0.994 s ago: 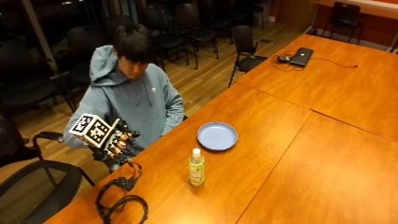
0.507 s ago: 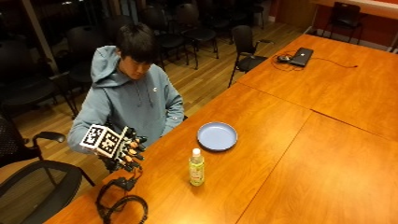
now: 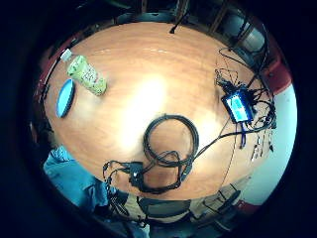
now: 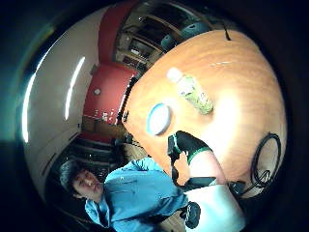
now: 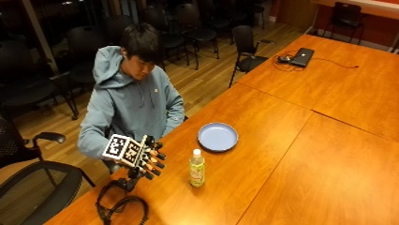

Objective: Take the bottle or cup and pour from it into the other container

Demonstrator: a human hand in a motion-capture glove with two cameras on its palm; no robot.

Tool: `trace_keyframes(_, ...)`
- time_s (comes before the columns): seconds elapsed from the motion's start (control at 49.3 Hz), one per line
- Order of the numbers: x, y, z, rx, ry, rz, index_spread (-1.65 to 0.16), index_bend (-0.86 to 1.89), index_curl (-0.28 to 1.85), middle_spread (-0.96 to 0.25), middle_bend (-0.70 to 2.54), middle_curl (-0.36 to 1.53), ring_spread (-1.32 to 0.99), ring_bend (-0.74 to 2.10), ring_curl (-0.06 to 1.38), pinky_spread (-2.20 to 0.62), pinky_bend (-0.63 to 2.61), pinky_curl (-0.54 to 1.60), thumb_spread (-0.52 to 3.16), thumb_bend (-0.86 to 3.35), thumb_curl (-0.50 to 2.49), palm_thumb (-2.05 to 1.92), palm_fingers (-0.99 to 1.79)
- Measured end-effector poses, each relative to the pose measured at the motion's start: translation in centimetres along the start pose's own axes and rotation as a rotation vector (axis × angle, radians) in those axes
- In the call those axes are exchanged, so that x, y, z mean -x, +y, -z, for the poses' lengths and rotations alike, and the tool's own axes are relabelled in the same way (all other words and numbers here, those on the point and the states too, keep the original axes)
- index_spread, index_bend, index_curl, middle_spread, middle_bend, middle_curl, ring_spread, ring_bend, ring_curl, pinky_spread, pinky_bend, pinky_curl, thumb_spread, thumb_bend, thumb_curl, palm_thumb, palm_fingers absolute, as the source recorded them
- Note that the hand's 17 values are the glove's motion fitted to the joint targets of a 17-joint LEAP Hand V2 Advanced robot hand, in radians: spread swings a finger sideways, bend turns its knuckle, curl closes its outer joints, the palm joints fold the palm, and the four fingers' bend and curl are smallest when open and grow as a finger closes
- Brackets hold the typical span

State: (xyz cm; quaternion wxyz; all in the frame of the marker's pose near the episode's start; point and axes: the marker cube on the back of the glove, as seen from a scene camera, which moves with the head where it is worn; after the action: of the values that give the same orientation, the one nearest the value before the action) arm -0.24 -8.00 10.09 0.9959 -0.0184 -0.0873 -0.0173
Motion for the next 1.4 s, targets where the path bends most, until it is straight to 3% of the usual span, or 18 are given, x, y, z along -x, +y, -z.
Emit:
trace_keyframes(0.223,0.3,-1.8,-2.7,-0.004,-0.007,-0.008,-0.29,0.13,0.19,0.06,0.19,0.29,0.14,0.5,0.26,0.23,0.69,0.27,0.91,-0.03,0.4,0.63,0.15)
trace_keyframes(0.589,1.8,-4.1,-6.6,-0.186,-0.015,-0.043,-0.27,0.13,0.2,0.08,0.2,0.31,0.14,0.51,0.28,0.23,0.68,0.27,0.9,-0.03,0.41,0.63,0.14)
trace_keyframes(1.4,2.1,-7.1,-15.9,-0.087,-0.53,-0.071,-0.31,0.12,0.17,0.15,0.17,0.3,0.19,0.56,0.29,0.28,0.8,0.3,0.87,-0.04,0.4,0.59,-0.04)
